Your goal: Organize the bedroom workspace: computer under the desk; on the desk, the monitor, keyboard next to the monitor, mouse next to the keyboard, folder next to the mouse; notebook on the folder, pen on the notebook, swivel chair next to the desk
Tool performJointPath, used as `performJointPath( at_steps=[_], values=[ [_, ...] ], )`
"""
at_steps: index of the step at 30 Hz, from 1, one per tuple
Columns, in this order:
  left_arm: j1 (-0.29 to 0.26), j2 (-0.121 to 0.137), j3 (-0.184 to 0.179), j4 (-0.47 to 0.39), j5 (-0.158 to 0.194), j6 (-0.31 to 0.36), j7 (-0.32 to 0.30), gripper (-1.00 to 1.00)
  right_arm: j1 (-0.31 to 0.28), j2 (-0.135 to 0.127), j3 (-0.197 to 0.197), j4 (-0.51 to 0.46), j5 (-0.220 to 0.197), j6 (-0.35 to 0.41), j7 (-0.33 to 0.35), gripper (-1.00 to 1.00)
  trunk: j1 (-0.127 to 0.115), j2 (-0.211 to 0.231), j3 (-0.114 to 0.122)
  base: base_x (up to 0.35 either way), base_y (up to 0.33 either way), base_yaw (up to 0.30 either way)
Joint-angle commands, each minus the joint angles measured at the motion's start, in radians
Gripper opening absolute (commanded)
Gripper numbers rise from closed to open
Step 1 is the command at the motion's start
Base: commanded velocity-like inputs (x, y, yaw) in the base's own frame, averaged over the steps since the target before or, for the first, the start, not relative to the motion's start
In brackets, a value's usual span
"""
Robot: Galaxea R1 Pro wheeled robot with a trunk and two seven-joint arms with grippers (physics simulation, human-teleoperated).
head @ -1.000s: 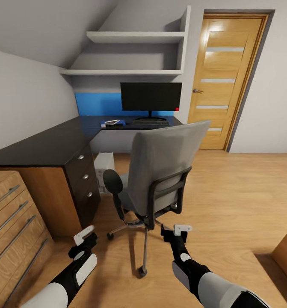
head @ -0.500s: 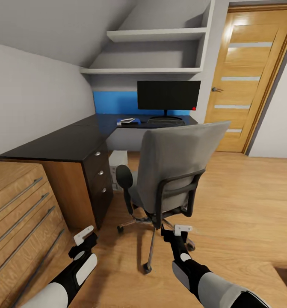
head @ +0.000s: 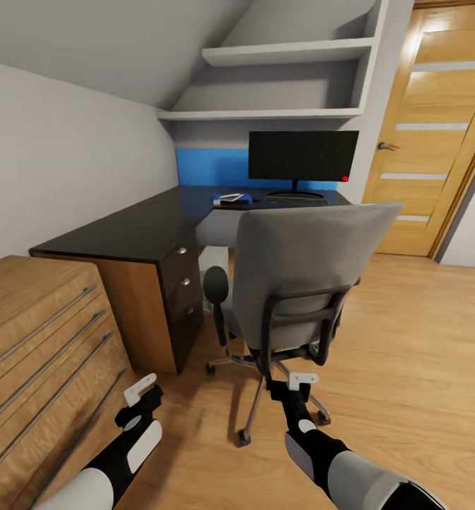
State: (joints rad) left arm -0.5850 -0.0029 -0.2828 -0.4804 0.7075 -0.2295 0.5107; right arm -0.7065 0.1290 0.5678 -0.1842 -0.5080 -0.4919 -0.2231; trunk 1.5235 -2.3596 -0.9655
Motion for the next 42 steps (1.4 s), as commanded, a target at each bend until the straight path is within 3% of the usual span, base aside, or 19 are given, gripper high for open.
performJointPath(
  at_steps=[1,15,33,42],
  values=[
    [-0.001,0.0,-0.01,0.001,0.009,-0.007,0.005,1.0,-0.001,0.0,0.009,0.0,-0.004,-0.002,-0.007,1.0,0.0,0.0,-0.002,0.0,0.0,0.151],
    [-0.001,-0.009,-0.081,0.002,0.006,-0.006,0.002,1.0,-0.001,0.0,0.009,0.0,-0.004,-0.002,-0.007,1.0,0.0,0.0,-0.01,0.0,0.0,0.127],
    [-0.001,-0.029,-0.125,0.003,0.006,-0.005,0.002,1.0,-0.001,0.001,0.009,0.001,-0.002,-0.003,-0.007,1.0,0.0,0.0,-0.018,0.131,0.048,0.069],
    [-0.001,-0.031,-0.127,0.003,0.006,-0.005,0.002,1.0,-0.001,0.001,0.009,0.002,-0.001,-0.004,-0.006,1.0,0.0,0.0,-0.018,0.032,0.016,0.002]
  ],
)
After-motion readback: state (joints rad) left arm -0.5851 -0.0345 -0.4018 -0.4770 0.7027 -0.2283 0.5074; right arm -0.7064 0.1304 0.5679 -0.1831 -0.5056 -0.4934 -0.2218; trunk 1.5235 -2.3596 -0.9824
